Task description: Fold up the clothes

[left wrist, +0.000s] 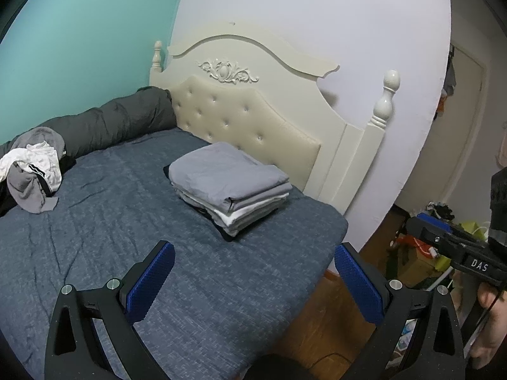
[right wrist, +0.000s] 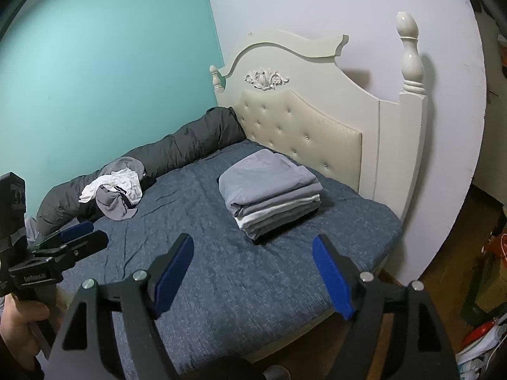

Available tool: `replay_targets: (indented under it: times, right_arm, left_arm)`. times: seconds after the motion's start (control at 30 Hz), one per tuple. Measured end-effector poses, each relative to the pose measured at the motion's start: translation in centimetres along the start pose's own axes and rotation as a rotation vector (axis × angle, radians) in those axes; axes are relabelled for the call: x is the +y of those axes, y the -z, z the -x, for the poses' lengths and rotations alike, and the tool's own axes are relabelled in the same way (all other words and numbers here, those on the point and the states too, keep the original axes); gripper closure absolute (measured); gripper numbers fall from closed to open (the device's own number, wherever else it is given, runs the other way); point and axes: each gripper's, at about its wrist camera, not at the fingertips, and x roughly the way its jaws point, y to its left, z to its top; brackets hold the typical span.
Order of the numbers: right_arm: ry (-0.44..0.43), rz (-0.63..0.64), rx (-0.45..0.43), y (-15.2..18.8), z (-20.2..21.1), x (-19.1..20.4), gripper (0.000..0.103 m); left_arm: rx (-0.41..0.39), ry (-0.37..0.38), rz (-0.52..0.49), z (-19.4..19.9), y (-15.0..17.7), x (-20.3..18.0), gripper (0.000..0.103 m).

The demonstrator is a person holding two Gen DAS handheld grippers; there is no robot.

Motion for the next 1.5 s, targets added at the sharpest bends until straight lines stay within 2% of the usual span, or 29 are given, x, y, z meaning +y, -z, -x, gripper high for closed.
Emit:
replay_targets:
  times: [0.23,0.5,0.7,0.83,1.5]
  right_arm:
    - [0.022,-0.019,-0.009,0.6,0.3,-0.2,0.018]
    - [0.037,-0.028,-0.006,1.4,0.4,-0.4,0.015]
    - [0.061,-0.023,-0.018,1.9,0.7,-0.4,0.013]
    - [0.065,-0.027,-0.019,2.2,0.7,-0.4,0.005]
    - [0.074,-0.005,-0.026,3.1,1.0,0.4,0.001]
  left_arm:
    - [-0.013,-0.012,-0.001,0.7,0.3,0.0,0.000]
    - [-0.003,0.015,-0.003,1.1,0.6,-0.1,0.000]
    - [0.003,-0.003,-0.017,1.1,0.9,-0.3,0.000]
    - [0.006,-0.025,-0.023,1.2,1.2,-0.2,0.000]
    - [-0.001,-0.052,-0.030,2.0,2.0,-0.2,0.000]
